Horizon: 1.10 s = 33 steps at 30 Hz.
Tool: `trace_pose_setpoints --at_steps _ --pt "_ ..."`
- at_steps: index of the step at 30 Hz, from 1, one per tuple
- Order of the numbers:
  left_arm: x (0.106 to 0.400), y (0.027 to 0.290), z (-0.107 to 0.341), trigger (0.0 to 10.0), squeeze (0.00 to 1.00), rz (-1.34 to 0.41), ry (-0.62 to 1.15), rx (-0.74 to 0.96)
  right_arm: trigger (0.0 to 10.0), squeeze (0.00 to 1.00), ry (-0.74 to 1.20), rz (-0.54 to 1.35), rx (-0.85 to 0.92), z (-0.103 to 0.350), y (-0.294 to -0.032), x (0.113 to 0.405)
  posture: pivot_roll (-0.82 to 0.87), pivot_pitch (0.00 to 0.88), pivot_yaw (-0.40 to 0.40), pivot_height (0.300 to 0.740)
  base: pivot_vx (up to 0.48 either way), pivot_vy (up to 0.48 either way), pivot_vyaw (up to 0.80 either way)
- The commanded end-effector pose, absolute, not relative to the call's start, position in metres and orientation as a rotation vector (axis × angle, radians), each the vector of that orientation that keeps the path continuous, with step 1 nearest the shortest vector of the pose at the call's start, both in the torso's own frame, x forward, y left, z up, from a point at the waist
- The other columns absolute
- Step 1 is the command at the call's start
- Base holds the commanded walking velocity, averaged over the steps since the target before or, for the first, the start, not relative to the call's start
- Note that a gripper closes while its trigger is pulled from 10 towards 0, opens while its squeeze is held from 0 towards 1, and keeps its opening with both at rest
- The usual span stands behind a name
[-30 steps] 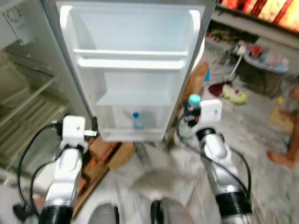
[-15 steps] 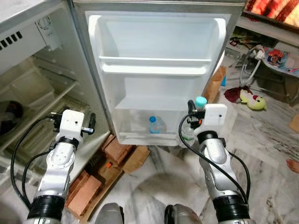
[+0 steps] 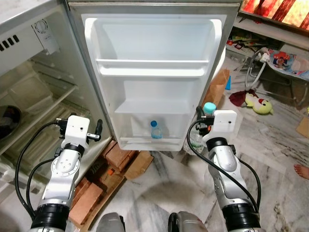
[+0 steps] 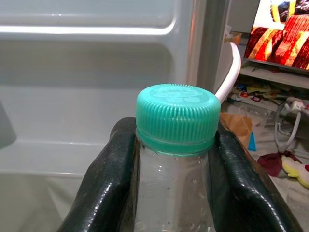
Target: Restocking fridge
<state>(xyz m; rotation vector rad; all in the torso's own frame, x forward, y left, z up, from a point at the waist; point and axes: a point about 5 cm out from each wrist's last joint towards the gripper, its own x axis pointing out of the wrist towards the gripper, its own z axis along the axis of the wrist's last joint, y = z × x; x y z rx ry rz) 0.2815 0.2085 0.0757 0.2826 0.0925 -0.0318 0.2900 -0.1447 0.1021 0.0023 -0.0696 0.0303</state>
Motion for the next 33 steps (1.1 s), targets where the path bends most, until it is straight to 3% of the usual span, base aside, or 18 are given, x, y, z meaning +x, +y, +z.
trace_pose_setpoints --at_steps 1,11,20,33 --pt "0.280 0.211 0.079 10.0 0.00 -0.024 0.082 0.290 10.0 0.00 -0.101 0.040 0.004 0.108 -0.143 0.293 0.03 0.069 -0.044 0.740 0.000 0.000 0.00" --pt "0.282 0.202 0.078 10.0 0.00 -0.044 0.066 0.253 10.0 0.00 -0.121 0.057 -0.020 0.114 -0.144 0.295 0.01 0.071 -0.054 0.740 0.304 0.000 0.00" --pt "0.282 0.197 0.077 10.0 0.00 -0.067 0.066 0.238 10.0 0.00 -0.115 0.053 -0.028 0.113 -0.145 0.293 0.00 0.078 -0.060 0.740 0.343 0.332 0.00" --pt "0.277 0.198 0.076 10.0 0.00 -0.064 0.076 0.241 10.0 0.00 -0.103 0.040 -0.048 0.110 -0.145 0.291 0.01 0.093 -0.069 0.740 0.000 0.000 0.00"
